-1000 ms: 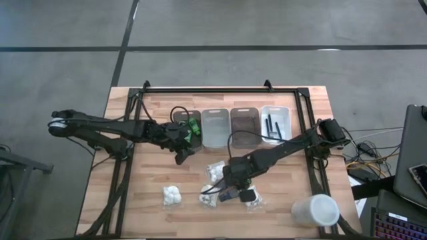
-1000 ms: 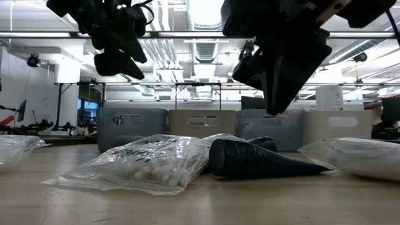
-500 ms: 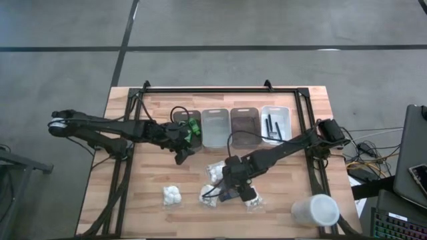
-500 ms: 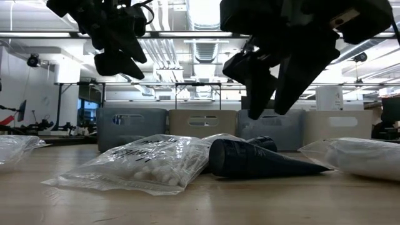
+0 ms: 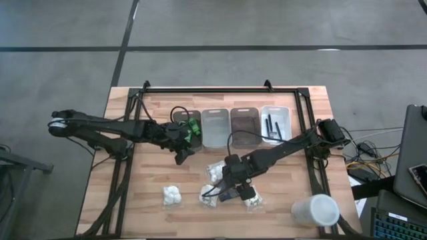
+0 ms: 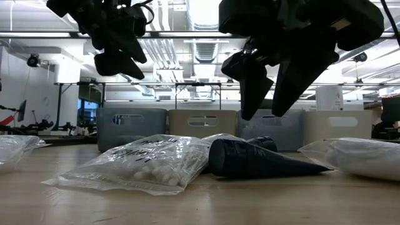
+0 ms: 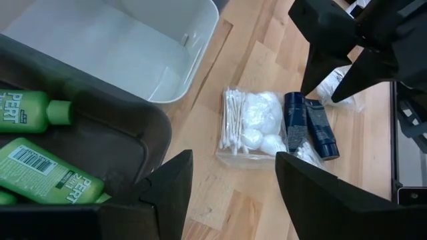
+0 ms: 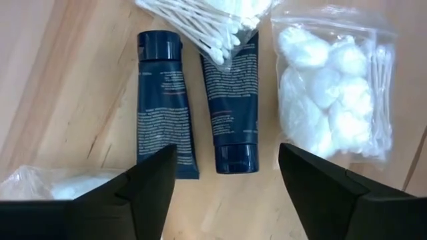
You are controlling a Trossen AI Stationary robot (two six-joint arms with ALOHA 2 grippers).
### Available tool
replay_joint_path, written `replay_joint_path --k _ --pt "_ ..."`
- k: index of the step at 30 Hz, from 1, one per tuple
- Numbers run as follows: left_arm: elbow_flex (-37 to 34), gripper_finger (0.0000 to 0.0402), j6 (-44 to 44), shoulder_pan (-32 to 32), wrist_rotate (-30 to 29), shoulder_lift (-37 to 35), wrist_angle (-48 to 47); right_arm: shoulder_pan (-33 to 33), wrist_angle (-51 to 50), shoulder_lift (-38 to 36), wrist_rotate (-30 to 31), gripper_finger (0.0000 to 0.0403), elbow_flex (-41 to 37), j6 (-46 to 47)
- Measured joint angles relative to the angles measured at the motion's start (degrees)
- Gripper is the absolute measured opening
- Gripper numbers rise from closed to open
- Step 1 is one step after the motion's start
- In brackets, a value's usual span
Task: Pick & Place Travel size toiletries
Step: Put the top shave cream into the right black bin
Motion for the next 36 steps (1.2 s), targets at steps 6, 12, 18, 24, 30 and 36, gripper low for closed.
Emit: replay_joint_path --k 6,12,18,24,30,36 --pt "0.00 0.0218 -0.01 0.00 0.00 0.00 0.01 0.02 1.62 0.00 -0.24 0.0265 -0.46 -1.49" --pt "0.00 0.0218 -0.02 0.00 0.00 0.00 0.01 0.29 3.39 -0.02 -0.46 0.0255 -1.46 2.08" --pt "0.00 0.0218 -0.02 0.00 0.00 0.00 0.01 0.42 5.58 -0.02 -0.46 0.0239 -3.60 2.54" --pt "0.00 0.0218 -0.02 0.02 0.00 0.00 0.01 0.39 6.03 -0.02 0.48 0.0230 -5.09 0.84" --pt "0.00 0.0218 -0.02 0.02 0.00 0.00 0.01 0.38 10.72 -0.02 0.49 0.0227 -8.13 -0.51" --pt "0.00 0.0218 -0.02 0.02 0.00 0.00 0.01 0.37 12.93 -0.02 1.99 0.0236 -10.31 -1.46"
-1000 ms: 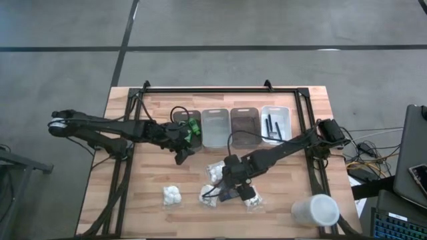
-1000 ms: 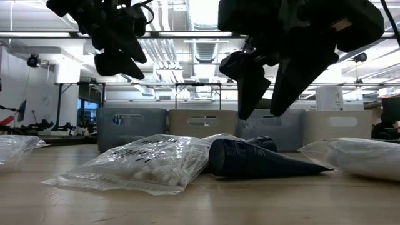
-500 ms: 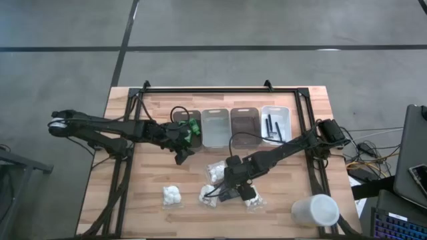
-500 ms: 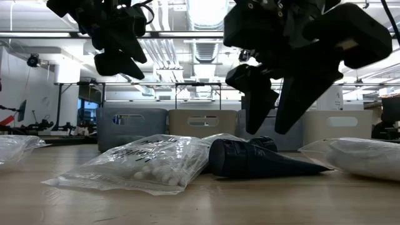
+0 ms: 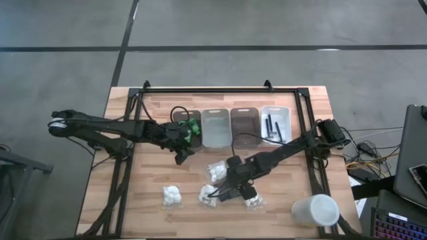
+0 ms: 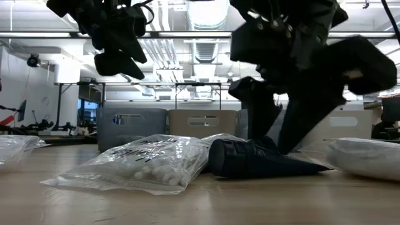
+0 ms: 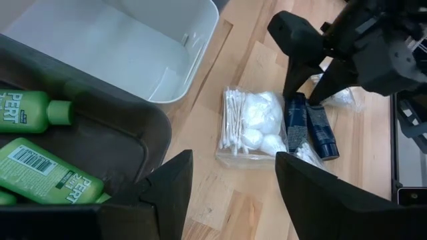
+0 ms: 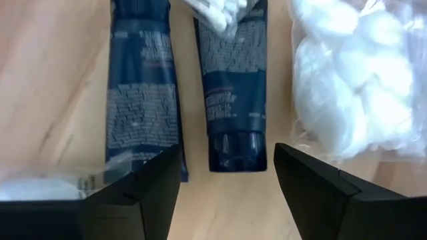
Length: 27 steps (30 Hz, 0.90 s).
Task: Pick & Place Travel size toiletries
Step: Put the top shave cream into the right black bin
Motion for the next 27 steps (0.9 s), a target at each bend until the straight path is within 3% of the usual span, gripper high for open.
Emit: replay_joint_path --k 8,16,27 --pt "0.00 0.0218 0.00 0.00 -0.01 0.00 0.00 0.00 6.83 -0.11 2.52 0.0226 -3.51 -0.32" --pt "0.00 0.0218 0.00 0.00 -0.02 0.00 0.00 0.00 7.29 -0.11 2.73 0.0201 -3.37 -0.34" --pt "0.00 0.0218 0.00 0.00 -0.02 0.00 0.01 0.00 7.68 -0.10 2.51 0.0134 -4.57 0.54"
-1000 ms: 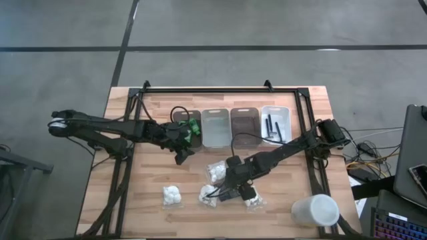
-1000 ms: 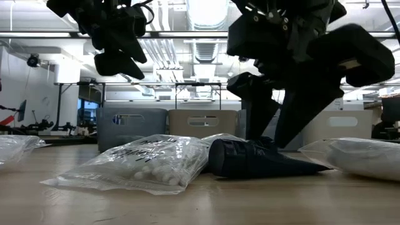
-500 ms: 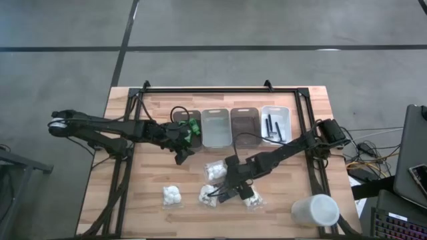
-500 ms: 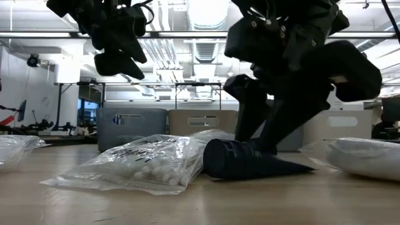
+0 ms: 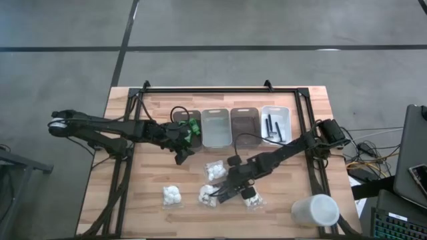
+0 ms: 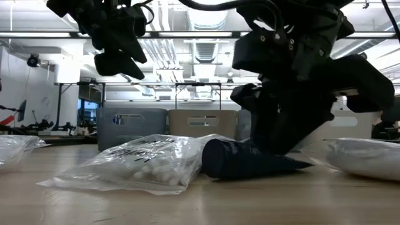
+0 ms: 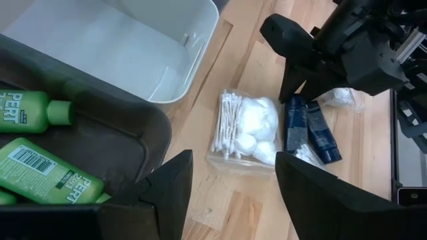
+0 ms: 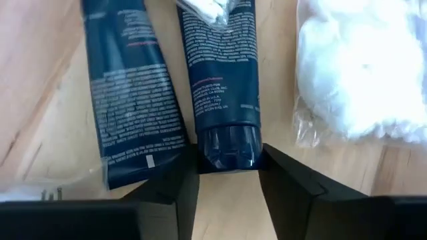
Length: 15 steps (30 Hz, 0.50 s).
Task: Pick & Place Travel size toiletries
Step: Put the top shave cream into the right black bin
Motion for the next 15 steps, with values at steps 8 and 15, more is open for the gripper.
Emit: replay_joint_path --k 8,15 --pt "0.00 0.0218 0.00 0.00 0.00 0.00 -0.01 0.00 1.64 0.02 0.00 0.0119 1.41 -2.08" --pt "0.00 0.0218 0.00 -0.01 0.02 0.00 0.01 0.00 0.84 -0.39 0.02 0.0119 1.95 7.11"
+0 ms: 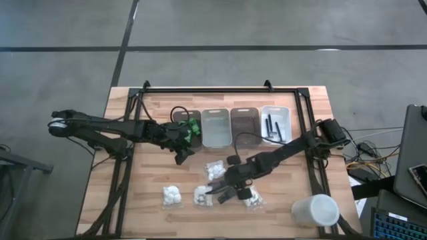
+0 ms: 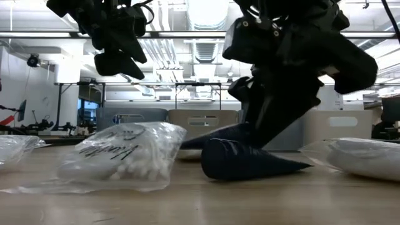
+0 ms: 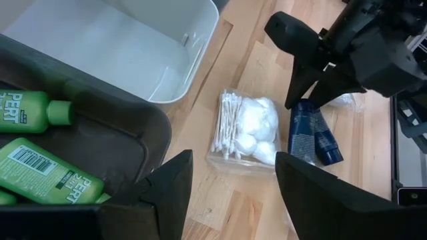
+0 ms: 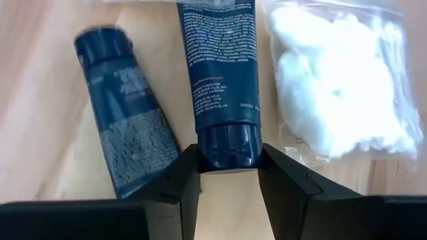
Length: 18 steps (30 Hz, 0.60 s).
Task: Pick & Place Travel size toiletries
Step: Put the top shave cream into the right black bin
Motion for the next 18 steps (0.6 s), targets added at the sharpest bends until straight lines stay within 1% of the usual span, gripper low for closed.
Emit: replay_joint_path --k 11,18 --pt "0.00 0.0218 0.00 0.01 -0.02 0.00 0.01 0.00 -3.22 -4.80 0.04 0.0118 0.02 13.82" --pt "0.00 0.0218 0.00 0.01 -0.02 0.00 0.01 0.00 -6.65 -12.55 3.56 0.0118 0.02 25.71"
